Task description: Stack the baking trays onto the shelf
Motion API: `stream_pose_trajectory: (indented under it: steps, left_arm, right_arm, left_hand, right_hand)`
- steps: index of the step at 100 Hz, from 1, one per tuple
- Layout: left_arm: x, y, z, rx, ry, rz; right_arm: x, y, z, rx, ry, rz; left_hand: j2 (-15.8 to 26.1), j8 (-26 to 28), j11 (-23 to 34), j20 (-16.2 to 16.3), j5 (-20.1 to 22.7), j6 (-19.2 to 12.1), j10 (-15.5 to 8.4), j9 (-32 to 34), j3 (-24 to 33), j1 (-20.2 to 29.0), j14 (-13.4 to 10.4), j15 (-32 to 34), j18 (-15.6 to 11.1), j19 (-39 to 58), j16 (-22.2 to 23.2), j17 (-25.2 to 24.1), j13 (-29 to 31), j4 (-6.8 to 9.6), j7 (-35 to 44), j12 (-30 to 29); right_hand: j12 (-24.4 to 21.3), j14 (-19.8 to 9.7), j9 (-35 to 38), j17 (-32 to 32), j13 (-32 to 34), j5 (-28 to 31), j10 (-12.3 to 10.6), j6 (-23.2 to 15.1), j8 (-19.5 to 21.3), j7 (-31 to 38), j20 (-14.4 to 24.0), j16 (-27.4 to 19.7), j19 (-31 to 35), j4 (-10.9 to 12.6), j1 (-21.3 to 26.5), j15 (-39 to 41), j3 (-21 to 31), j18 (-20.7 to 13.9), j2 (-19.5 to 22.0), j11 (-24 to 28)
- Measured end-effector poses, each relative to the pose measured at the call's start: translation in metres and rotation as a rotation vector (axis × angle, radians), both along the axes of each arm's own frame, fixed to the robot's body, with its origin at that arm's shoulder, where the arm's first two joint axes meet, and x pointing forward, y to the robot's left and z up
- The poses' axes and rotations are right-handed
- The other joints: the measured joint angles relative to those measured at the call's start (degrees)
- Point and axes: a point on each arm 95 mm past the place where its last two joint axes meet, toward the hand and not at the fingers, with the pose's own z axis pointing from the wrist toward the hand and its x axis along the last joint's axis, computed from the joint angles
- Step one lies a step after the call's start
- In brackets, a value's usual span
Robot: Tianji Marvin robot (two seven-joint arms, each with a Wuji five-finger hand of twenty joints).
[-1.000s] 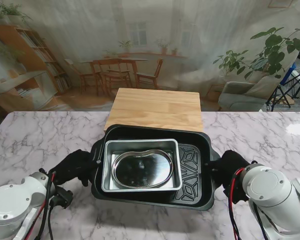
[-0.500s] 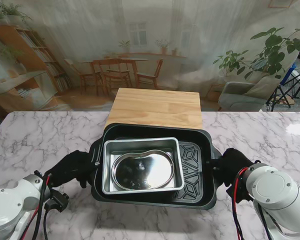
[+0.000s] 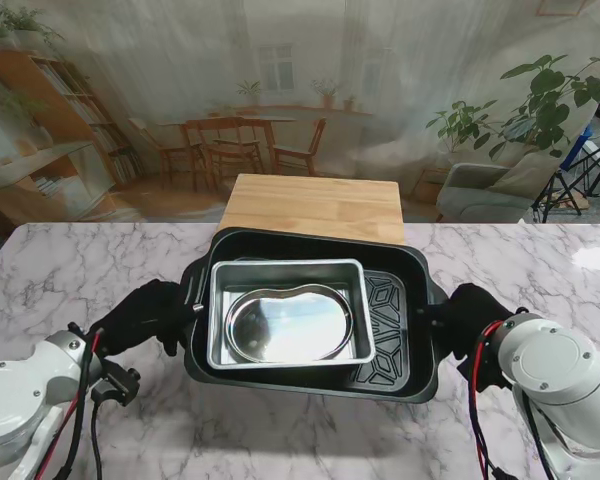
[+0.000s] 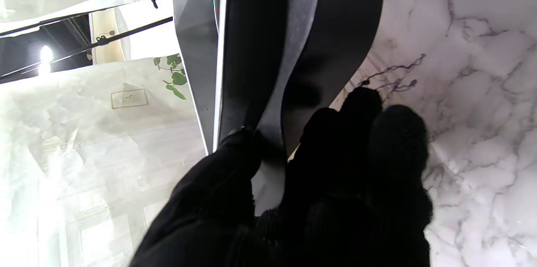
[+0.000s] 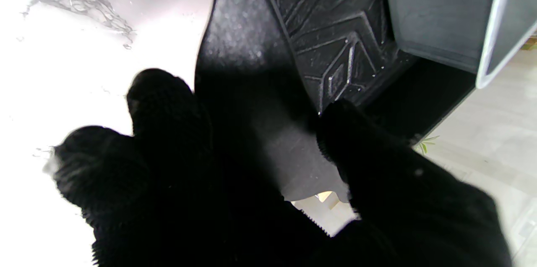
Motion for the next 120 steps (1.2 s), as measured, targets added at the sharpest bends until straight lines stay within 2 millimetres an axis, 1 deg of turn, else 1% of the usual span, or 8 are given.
stream_pose_trajectory:
  steps: [26,37,47,54,64,99,120]
  left_arm:
    - [0.003,-0.003,0.006,-0.004,-0.019,-0.002]
    - [-0.001,-0.003,0.004,-0.006,-0.010,-0.003]
    - [-0.005,-0.004,0.000,-0.008,0.003,-0.005]
    - [-0.007,-0.004,-0.002,-0.009,0.012,-0.004]
    - [-0.007,-0.005,-0.004,-0.010,0.018,-0.004]
    - [-0.003,-0.005,0.004,-0.016,-0.003,-0.015]
    - [0.005,-0.010,0.011,-0.014,0.001,-0.007]
  right_arm:
    - [0.002,-0.002,0.003,0.010,-0.018,-0.003]
    - [0.001,-0.004,0.002,0.002,-0.042,0.011]
    - [-0.003,-0.004,-0.004,-0.003,-0.029,0.010]
    - [-0.006,-0.004,-0.007,-0.004,-0.022,0.006]
    - [-0.008,-0.004,-0.009,0.002,-0.022,-0.001]
    - [0.000,-0.007,0.000,0.007,-0.054,0.010]
    - [0.005,-0.008,0.006,0.005,-0.032,-0.014]
  left_hand:
    - [0.00,0.00,0.03,-0.01,-1.88,0.00,0.00,0.00,0.06,0.00,-0.04,0.07,-0.01,0.02,0.04,0.03,0.02,0.00,0.03,0.01]
    - [-0.02,0.00,0.03,-0.01,-2.02,0.00,0.41,-0.01,0.21,0.00,-0.04,0.10,-0.01,0.03,0.34,0.04,0.02,0.00,0.04,0.01]
    - [-0.04,0.00,0.03,-0.01,-2.04,0.00,0.42,-0.02,0.26,0.01,-0.04,0.11,-0.01,0.05,0.47,0.05,0.02,0.00,0.06,0.02]
    - [-0.05,0.00,0.00,-0.01,-2.48,0.00,1.36,-0.24,0.26,0.01,0.12,0.12,0.00,0.06,0.48,0.05,0.02,0.00,0.83,0.02]
    - [-0.06,-0.02,-0.03,-0.01,-2.72,0.00,1.73,-0.34,0.28,0.02,0.25,0.13,0.04,0.10,0.48,0.05,0.02,0.00,1.27,0.02]
    - [-0.07,-0.18,-0.03,-0.02,-4.05,0.00,1.56,-0.35,0.28,0.04,0.25,0.44,0.04,0.63,0.53,0.06,0.02,0.00,1.29,0.02]
    - [-0.07,-0.18,-0.03,-0.03,-4.23,0.00,1.59,-0.35,0.29,0.04,0.19,0.48,0.04,0.71,0.55,0.47,0.46,0.00,1.29,0.02]
  right_hand:
    - [0.00,0.00,0.00,0.01,0.00,0.00,0.09,0.04,0.00,-0.12,-0.27,0.33,0.03,0.00,0.00,0.00,0.00,0.11,0.00,0.00]
    - [0.01,0.00,0.00,0.03,0.00,-0.01,0.09,0.06,0.00,-0.12,-0.39,0.35,0.08,0.00,0.00,0.00,0.00,0.11,0.00,0.00]
    - [0.01,0.00,0.01,0.05,0.00,-0.01,0.10,0.07,0.00,-0.14,-0.40,0.35,0.10,0.00,0.00,0.00,0.00,0.11,0.00,0.00]
    - [0.01,0.26,0.01,0.05,-0.01,-0.01,0.10,0.07,0.00,-0.75,-0.40,0.35,0.10,0.00,0.00,-0.08,0.00,0.32,0.00,-0.05]
    - [0.02,0.72,0.01,0.05,-0.07,-0.01,0.12,0.07,0.00,-1.40,-0.42,0.35,0.11,0.00,0.00,-0.19,0.54,0.68,0.00,-0.13]
    - [0.04,0.58,0.02,0.06,-0.01,-0.01,0.23,0.13,0.00,-1.45,-0.49,0.36,0.13,0.00,0.00,-0.15,0.57,0.65,0.00,-0.13]
    - [0.04,1.37,0.02,0.06,-0.04,-0.04,0.25,0.14,0.00,-1.60,-0.49,0.37,0.47,0.00,0.51,0.01,0.57,1.31,-0.01,-0.14]
